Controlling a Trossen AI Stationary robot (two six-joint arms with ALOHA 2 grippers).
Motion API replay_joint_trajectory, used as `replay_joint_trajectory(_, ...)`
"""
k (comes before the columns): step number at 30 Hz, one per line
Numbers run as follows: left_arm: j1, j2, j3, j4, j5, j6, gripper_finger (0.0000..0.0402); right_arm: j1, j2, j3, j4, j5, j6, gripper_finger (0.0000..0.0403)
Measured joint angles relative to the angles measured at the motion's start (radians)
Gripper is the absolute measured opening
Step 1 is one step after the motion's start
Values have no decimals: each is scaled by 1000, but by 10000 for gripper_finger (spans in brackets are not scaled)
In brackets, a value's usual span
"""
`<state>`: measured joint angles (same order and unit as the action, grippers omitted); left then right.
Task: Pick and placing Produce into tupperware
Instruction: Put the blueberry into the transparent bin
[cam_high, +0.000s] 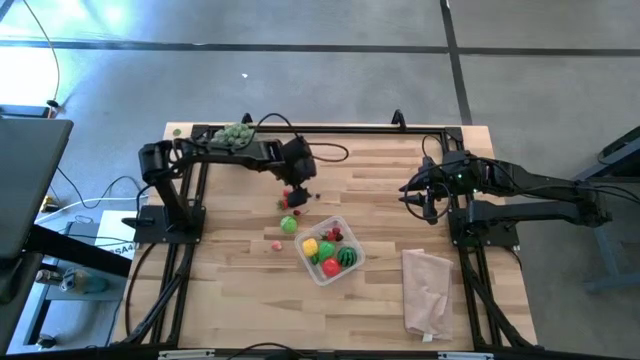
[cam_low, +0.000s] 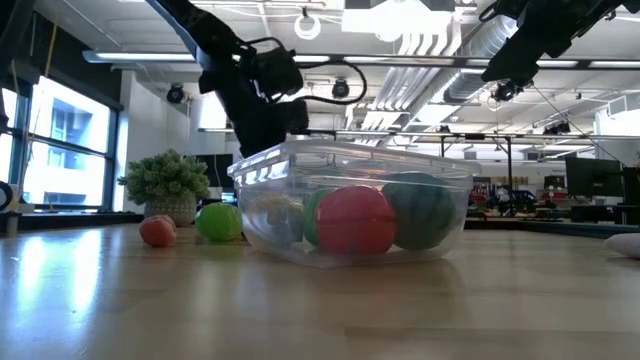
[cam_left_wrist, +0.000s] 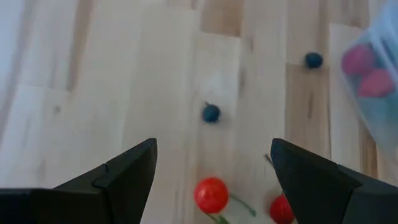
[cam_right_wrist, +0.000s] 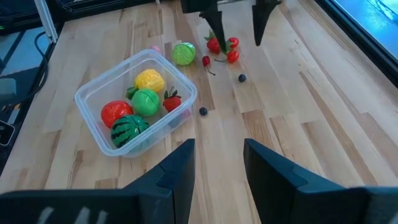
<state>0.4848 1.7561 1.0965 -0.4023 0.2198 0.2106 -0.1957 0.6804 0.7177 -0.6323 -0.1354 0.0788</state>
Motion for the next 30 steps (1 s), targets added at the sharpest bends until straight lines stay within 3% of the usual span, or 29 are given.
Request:
replay_joint_trajectory(10, 0, 29, 1, 103, -19, 126, 303, 0, 0, 0, 0, 0, 0, 129)
replay_joint_trajectory(18, -1, 104, -1, 92, 50, 276, 303, 0, 0, 0, 0, -1, 0, 129)
replay_joint_trajectory(30, 5, 145, 0, 126, 15, 286, 303, 0, 0, 0, 0, -1, 0, 129)
